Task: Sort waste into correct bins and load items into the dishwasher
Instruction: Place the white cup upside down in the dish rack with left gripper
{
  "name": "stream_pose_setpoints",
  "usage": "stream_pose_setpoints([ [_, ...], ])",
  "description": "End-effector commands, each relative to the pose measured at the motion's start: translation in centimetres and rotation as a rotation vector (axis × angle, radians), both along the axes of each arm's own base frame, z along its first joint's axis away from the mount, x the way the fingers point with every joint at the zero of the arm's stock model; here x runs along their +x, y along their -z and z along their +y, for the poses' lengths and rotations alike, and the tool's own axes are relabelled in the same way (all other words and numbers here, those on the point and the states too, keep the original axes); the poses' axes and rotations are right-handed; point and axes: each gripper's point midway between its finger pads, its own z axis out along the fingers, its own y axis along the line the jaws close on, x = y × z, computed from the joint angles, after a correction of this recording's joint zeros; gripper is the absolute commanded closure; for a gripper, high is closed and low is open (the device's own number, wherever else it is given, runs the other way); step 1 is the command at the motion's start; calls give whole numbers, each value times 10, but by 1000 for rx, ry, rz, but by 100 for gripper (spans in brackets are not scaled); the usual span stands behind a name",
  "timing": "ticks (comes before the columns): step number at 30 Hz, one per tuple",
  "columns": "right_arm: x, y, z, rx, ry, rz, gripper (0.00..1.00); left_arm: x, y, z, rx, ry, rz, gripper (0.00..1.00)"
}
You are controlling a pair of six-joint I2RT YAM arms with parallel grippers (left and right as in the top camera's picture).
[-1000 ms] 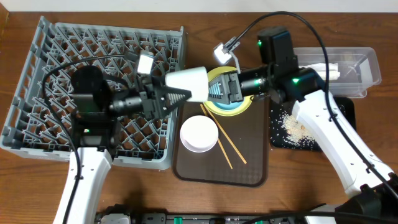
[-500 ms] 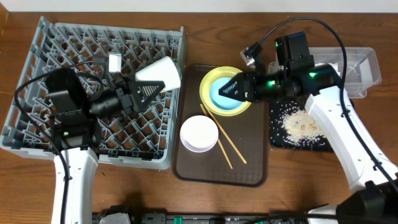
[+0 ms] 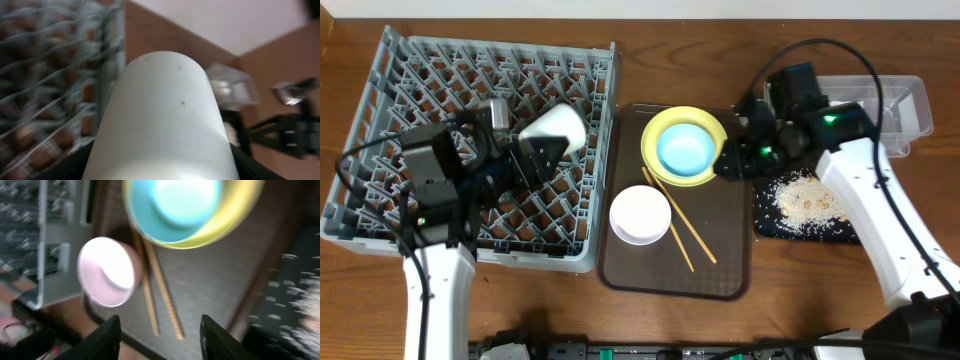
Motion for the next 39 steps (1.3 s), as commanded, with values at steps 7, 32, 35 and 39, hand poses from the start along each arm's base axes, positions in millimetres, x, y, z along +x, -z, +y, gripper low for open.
stream_pose_setpoints([
  [7, 7, -38, -73, -80, 167, -132, 62, -42, 2, 89, 444, -427, 201, 47],
  [32, 2, -42, -90, -90, 199, -132, 62, -45, 112, 114, 560, -382, 703, 46],
  [35, 2, -42, -90, -90, 199, -132, 62, -42, 123, 113, 554, -369, 731, 38],
  [39, 2, -42, -90, -90, 199, -132, 61, -44, 130, 113, 555, -358, 763, 19],
])
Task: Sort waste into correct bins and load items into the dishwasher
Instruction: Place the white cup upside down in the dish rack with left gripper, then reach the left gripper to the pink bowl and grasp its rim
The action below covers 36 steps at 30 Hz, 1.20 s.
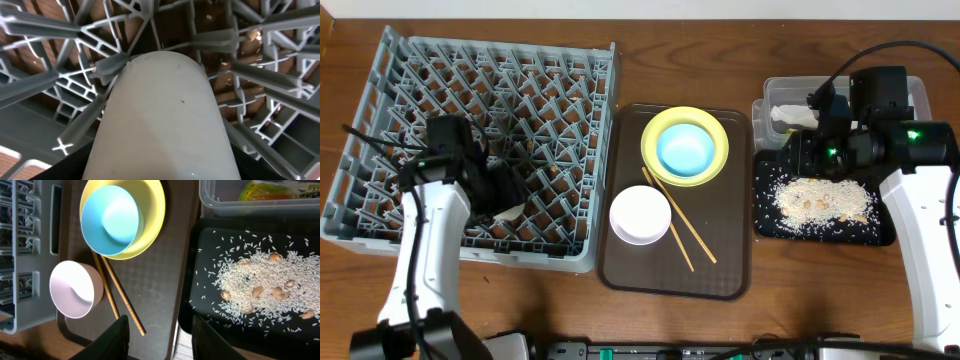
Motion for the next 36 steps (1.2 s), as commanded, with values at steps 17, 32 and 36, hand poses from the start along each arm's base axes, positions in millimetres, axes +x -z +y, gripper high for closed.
stream_pose_setpoints([
  [17, 0, -5, -3, -6, -1, -15, 60, -16, -72, -22, -79, 37, -111, 92],
  [32, -3, -4, -3, -6, -1, -3, 60, -24, -82, -24, -74, 39, -135, 92],
  [36, -3, -4, -3, -6, -1, -3, 56, -25, -83, -36, -144, 56, -139, 92],
])
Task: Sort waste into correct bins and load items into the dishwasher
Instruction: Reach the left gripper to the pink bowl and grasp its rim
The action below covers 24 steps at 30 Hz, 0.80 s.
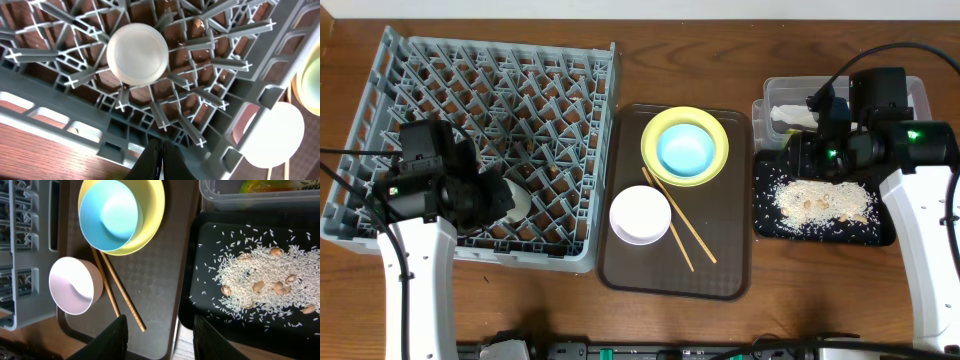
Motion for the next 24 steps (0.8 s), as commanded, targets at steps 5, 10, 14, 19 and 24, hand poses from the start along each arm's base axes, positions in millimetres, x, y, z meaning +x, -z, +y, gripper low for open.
stream_pose_setpoints([
  [5, 1, -6, -2, 0, -2, -22, 1, 7, -19, -48, -271, 92, -74, 14],
  [10, 1, -6, -2, -1, -1, -24, 1, 16, -29, -60, -357, 96, -121, 14],
  [14, 2, -6, -5, -14, 4, -24, 1, 19, -31, -78, -337, 206, -150, 43],
  [19, 3, 0, -28, -102, 157, 5, 3, 18, -22, -103, -175, 360, -138, 66],
  [24, 4, 1, -34, -123, 212, 13, 2, 13, -17, -135, 14, 527, -157, 92],
])
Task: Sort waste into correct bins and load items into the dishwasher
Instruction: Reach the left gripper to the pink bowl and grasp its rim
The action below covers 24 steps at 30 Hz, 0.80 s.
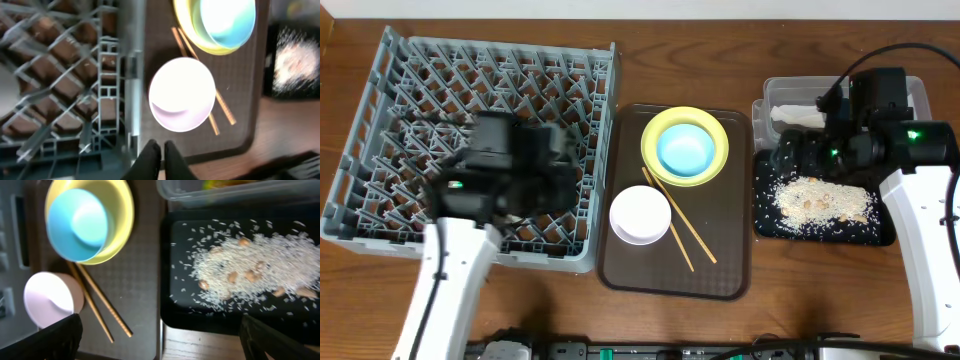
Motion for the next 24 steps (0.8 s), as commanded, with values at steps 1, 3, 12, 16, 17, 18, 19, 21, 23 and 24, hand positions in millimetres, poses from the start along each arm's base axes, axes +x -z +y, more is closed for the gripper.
stream_pose_setpoints([
  [1, 2, -5, -12, -31, 79, -11, 2, 2, 0, -8, 177, 65, -85, 93],
  [3, 2, -5, -12, -31, 79, -10, 2, -1, -1, -25, 200, 122, -117, 93],
  [12, 0, -4, -12, -31, 79, -5, 1, -20, 22, -90, 256, 349, -130, 41],
  [16, 0, -4, -12, -31, 79, -4, 1, -23, 47, -106, 289, 405, -75, 38],
  [17, 0, -4, -12, -31, 79, -3, 1, -23, 55, -110, 300, 417, -57, 37],
  [18, 0, -4, -12, -31, 79, -3, 1, -24, 62, -113, 310, 426, -41, 37],
  [19, 0, -4, -12, -31, 79, -3, 1, -24, 68, -115, 318, 434, -28, 37],
  [21, 0, -4, -12, -31, 79, -4, 1, -24, 85, -120, 340, 451, 7, 38],
  [23, 0, -4, -12, -31, 79, -4, 1, -25, 99, -125, 358, 467, 35, 38],
  [24, 0, -4, -12, -31, 79, -4, 1, -26, 108, -127, 369, 476, 52, 37],
])
